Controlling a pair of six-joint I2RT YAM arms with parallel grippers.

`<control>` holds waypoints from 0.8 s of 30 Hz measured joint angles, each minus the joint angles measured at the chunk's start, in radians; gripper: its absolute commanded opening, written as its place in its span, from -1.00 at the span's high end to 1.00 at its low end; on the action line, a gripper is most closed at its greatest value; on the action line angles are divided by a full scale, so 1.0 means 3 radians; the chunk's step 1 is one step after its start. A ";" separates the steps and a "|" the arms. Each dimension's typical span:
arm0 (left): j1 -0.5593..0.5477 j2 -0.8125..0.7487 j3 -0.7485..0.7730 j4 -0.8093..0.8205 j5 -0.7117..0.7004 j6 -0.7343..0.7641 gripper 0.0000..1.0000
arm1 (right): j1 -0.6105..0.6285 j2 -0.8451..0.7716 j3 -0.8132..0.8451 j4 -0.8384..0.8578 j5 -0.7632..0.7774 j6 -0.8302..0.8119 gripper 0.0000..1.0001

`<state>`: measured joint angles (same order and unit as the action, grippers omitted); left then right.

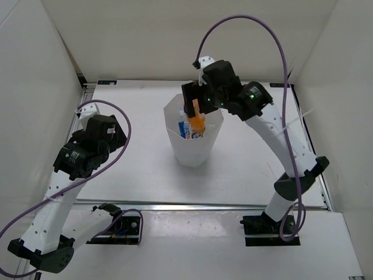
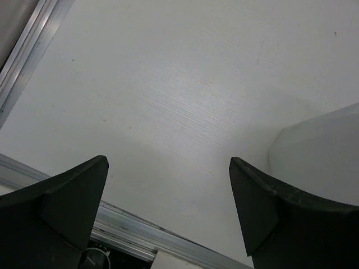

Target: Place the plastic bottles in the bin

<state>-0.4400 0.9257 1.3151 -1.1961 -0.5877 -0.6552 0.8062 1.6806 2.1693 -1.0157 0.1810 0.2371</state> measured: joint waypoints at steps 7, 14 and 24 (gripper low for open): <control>0.0000 0.0004 -0.0058 -0.0003 -0.0015 -0.0027 -1.00 | -0.0175 0.0086 -0.0088 -0.0221 -0.0114 0.0196 -1.00; 0.0000 -0.0006 -0.0116 0.0015 -0.0090 -0.0090 -1.00 | -0.1211 -0.0233 -0.0097 -0.0450 -0.0605 0.0649 -1.00; -0.0001 -0.0214 -0.0633 0.0088 -0.0601 -0.0387 -1.00 | -0.2352 -0.0720 -0.0942 -0.0504 -0.1406 0.0712 -1.00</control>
<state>-0.4404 0.8616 1.1252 -1.1698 -0.7681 -0.7712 0.1005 1.4647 1.8866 -1.1667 -0.2409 0.4507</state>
